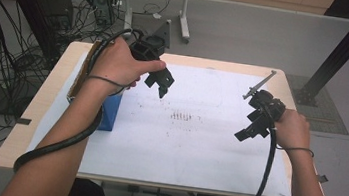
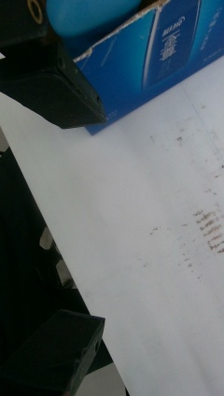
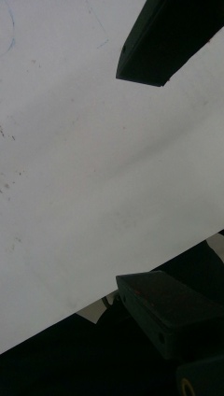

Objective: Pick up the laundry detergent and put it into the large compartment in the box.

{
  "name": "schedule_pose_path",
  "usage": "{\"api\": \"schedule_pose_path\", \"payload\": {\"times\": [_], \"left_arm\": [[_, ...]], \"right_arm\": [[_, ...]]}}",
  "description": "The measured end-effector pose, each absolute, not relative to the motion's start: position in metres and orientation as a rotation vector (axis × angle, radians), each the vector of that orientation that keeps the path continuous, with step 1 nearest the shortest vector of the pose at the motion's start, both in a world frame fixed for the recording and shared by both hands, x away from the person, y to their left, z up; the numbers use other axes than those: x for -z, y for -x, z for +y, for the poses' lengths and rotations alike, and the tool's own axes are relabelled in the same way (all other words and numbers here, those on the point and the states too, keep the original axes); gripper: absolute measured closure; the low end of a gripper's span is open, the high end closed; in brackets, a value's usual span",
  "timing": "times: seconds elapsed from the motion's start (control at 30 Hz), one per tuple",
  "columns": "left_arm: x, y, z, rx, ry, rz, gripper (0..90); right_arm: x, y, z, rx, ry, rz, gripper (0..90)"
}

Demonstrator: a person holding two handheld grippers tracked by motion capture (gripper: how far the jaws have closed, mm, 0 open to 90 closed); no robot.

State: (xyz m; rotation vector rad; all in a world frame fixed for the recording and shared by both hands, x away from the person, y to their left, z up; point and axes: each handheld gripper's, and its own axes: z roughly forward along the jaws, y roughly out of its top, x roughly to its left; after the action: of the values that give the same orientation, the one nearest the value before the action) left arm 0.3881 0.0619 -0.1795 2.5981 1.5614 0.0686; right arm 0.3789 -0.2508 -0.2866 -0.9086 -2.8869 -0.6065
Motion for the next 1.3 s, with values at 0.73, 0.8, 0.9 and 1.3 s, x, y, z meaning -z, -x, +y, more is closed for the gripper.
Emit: {"api": "schedule_pose_path", "payload": {"times": [0.73, 0.8, 0.9, 1.3], "left_arm": [[0.194, -0.383, 0.048, -0.037, -2.633, 1.517, 4.9], [0.195, -0.383, 0.049, -0.038, -2.636, 1.515, 5.0], [0.195, -0.383, 0.05, -0.037, -2.63, 1.521, 5.0], [0.197, -0.384, 0.055, -0.021, -2.629, 1.528, 5.0]], "right_arm": [[0.288, -0.38, -0.251, 0.607, 0.905, -2.885, 3.2], [0.288, -0.38, -0.251, 0.609, 0.904, -2.885, 3.1], [0.288, -0.38, -0.25, 0.604, 0.904, -2.886, 3.2], [0.287, -0.381, -0.247, 0.596, 0.898, -2.89, 3.2]]}}
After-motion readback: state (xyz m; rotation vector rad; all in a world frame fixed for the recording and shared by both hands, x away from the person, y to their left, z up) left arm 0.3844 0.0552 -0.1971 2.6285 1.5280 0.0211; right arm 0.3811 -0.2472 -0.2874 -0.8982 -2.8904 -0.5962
